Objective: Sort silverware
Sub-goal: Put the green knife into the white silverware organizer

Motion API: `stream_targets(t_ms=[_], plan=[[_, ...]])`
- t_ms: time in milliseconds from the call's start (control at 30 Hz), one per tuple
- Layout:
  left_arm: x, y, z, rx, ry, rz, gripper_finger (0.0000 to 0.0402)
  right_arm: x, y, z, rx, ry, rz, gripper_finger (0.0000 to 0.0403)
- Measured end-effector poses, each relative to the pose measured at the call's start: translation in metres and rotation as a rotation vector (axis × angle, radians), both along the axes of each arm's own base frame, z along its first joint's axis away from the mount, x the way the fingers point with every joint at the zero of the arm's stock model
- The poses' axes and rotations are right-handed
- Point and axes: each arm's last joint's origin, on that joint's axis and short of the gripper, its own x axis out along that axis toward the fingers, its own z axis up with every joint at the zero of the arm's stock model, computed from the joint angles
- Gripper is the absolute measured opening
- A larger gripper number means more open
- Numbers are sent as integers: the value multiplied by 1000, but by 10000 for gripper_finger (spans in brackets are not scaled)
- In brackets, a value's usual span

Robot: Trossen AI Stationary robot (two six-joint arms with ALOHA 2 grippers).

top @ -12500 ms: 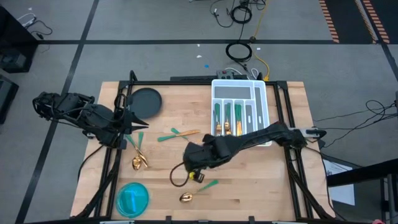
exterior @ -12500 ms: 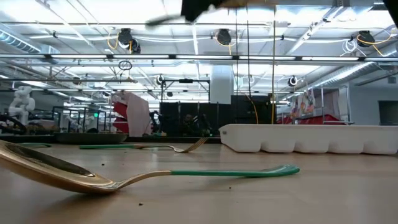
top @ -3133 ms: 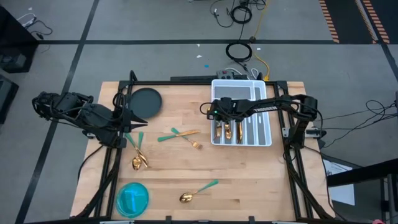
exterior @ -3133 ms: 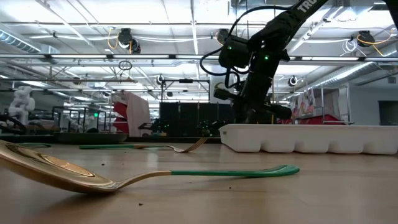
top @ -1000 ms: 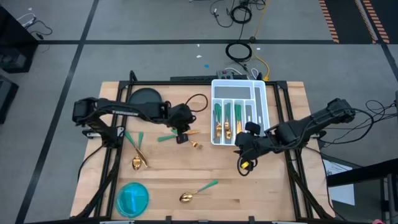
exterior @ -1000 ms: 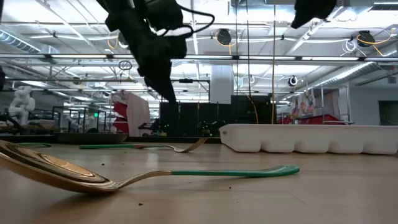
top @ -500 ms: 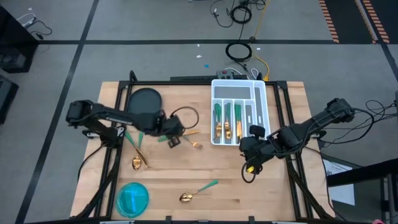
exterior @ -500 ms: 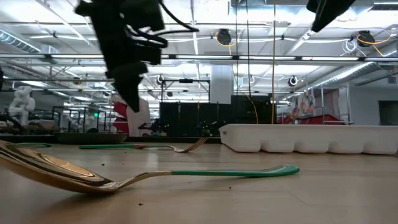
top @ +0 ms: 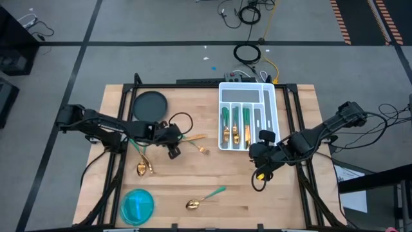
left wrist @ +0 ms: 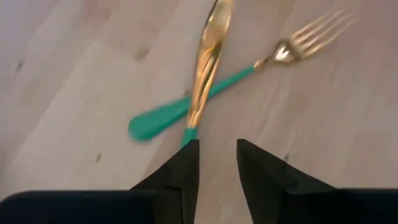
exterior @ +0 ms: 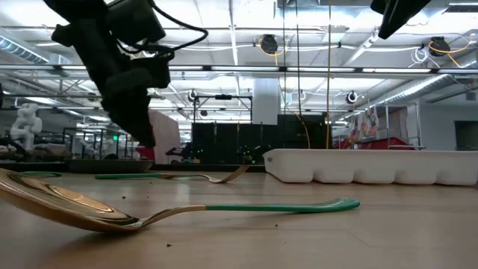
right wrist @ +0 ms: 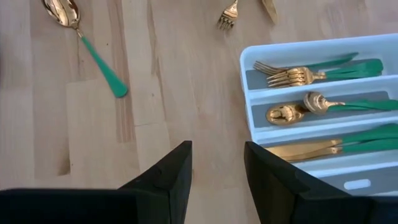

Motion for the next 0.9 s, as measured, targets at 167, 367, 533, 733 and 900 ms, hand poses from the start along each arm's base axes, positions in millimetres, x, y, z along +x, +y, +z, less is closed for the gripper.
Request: stream_targets(t_ms=[167, 367, 533, 733, 900], plan=[[-1, -1, -5, 30, 36, -98, 123, 0, 1, 0, 4, -3, 0, 139], [-1, 2, -5, 69, 46, -121, 124, 0, 1, 0, 3, -3, 2, 139], [2, 2, -9, 93, 57, -134, 124, 0, 1, 0, 2, -3, 3, 139], [10, 2, -20, 95, 65, -136, 124, 0, 1, 0, 1, -4, 6, 139], [11, 7, -30, 94, 110, -123, 124, 0, 1, 0, 4, -6, 4, 139]])
